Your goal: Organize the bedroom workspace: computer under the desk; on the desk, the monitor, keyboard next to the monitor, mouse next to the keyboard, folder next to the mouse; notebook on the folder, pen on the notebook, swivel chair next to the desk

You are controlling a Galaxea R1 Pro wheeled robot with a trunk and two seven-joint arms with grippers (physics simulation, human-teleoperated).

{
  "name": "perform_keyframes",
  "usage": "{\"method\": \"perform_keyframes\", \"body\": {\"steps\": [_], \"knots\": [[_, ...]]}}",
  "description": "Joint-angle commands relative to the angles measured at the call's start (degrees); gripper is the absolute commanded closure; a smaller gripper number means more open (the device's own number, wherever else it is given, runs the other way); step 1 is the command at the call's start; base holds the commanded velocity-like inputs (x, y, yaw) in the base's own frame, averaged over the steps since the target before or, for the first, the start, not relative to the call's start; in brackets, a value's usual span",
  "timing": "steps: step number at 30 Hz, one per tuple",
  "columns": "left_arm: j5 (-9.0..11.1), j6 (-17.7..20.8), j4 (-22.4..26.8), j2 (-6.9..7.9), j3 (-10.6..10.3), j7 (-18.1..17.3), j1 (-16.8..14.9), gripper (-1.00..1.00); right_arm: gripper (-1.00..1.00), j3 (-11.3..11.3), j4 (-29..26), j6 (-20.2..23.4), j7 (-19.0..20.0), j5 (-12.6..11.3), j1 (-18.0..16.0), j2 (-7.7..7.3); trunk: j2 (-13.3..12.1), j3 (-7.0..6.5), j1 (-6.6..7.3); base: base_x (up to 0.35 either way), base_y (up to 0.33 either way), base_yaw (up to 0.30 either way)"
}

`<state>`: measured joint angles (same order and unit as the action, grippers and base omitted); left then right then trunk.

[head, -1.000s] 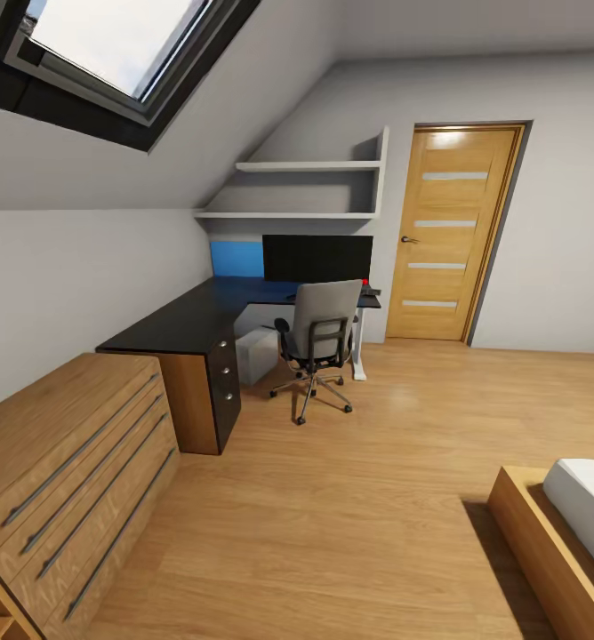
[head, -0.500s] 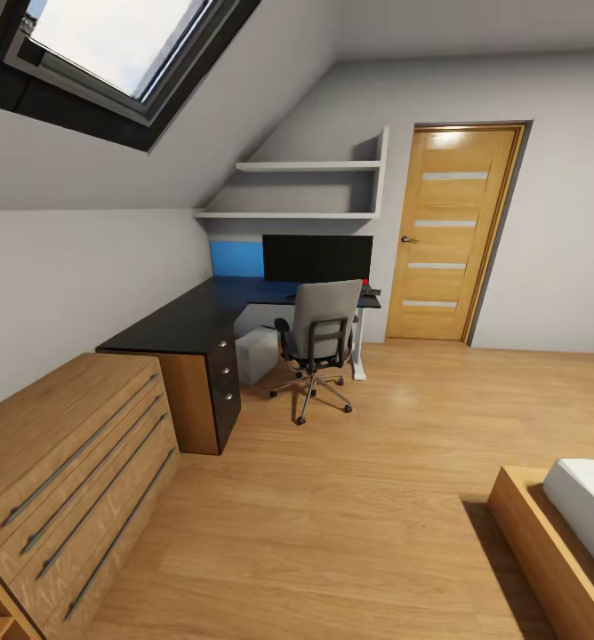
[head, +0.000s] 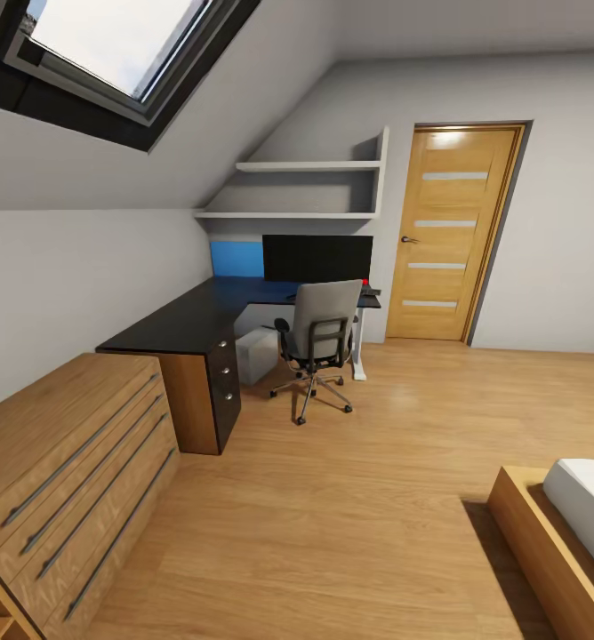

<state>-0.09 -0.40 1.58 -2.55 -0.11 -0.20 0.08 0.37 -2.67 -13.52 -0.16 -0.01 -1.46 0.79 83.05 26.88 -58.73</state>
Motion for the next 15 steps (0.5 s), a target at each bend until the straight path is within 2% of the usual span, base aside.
{"method": "perform_keyframes", "body": {"steps": [1,6,15], "knots": [[-0.02,-0.04,0.16,0.00,-0.01,-0.05,0.01,-1.00,-1.00,0.01,0.13,-0.19,-0.02,-0.01,-0.03,0.00,0.03,0.05,0.00,0.031,0.000,0.000],[-0.01,0.06,1.53,-0.01,0.01,-0.24,0.01,-1.00,-1.00,0.01,0.11,-0.21,-0.02,-0.25,-0.03,0.13,0.03,0.05,0.00,0.162,0.000,0.000],[0.06,-0.02,2.58,-0.16,0.02,-0.40,0.01,-1.00,-1.00,-0.01,-0.05,-0.35,-0.02,-0.13,-0.03,0.17,0.03,0.05,0.00,0.312,0.000,0.000]]}}
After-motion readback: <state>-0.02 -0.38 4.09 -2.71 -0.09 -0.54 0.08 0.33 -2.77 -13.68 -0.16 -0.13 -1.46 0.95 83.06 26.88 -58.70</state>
